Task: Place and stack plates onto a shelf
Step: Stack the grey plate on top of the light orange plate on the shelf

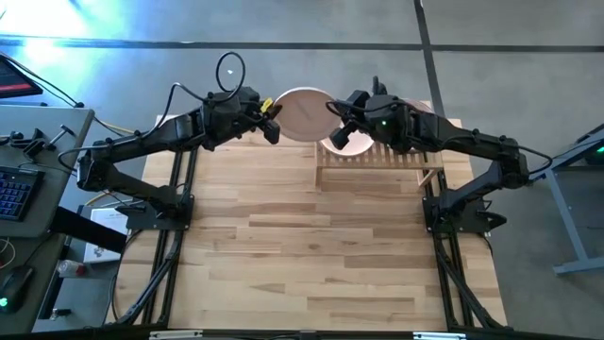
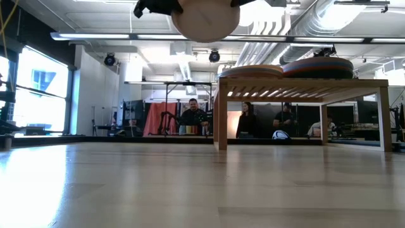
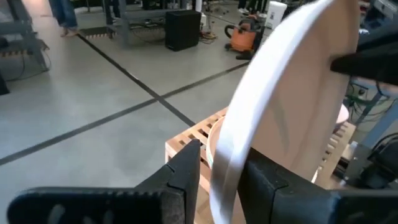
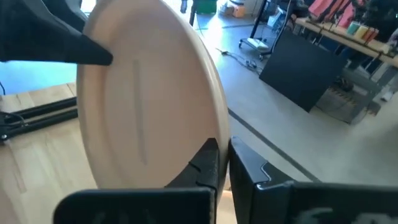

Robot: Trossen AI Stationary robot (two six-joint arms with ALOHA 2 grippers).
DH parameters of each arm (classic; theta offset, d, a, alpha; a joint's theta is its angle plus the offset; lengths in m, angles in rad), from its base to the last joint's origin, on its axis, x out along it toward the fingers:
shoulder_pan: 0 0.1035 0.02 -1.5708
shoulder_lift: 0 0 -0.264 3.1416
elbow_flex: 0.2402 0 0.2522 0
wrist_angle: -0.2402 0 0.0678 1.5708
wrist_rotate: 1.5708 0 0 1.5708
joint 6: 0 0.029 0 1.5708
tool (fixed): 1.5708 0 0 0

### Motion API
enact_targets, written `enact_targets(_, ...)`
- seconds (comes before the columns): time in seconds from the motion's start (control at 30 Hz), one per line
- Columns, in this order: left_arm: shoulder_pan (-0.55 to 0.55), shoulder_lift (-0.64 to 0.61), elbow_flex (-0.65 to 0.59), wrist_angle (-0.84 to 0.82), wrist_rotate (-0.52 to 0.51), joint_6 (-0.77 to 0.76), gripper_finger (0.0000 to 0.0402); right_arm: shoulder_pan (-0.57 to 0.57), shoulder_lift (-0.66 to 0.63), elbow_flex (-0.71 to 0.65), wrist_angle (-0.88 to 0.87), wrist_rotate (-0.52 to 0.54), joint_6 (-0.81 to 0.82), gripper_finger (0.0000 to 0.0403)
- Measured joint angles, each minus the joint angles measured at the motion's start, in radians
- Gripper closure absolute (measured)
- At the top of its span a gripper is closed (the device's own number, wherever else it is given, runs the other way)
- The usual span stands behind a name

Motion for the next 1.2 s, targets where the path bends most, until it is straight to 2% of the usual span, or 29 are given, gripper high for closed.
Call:
enact_targets(0.47, 0.0, -0.056, 0.0, 0.023, -0.003, 0.055, 0.0311, -0.023, -0.016, 0.004, -0.063, 0.059, 0.019, 0.0402)
enact_targets(0.6, 0.002, -0.08, 0.0, 0.06, -0.023, 0.063, 0.0311, -0.043, -0.019, 0.004, -0.084, 0.049, 0.052, 0.0401)
enact_targets(0.77, -0.012, -0.104, 0.0, 0.03, -0.011, 0.063, 0.0311, -0.103, -0.026, 0.004, -0.116, 0.031, 0.075, 0.0401)
enact_targets(1.0, -0.03, -0.118, 0.0, -0.048, -0.008, 0.064, 0.0311, -0.269, -0.039, 0.004, -0.117, -0.149, 0.078, 0.0402)
enact_targets(1.2, -0.03, -0.111, 0.0, -0.109, -0.006, 0.064, 0.0311, -0.476, -0.033, 0.004, -0.171, -0.426, 0.133, 0.0402)
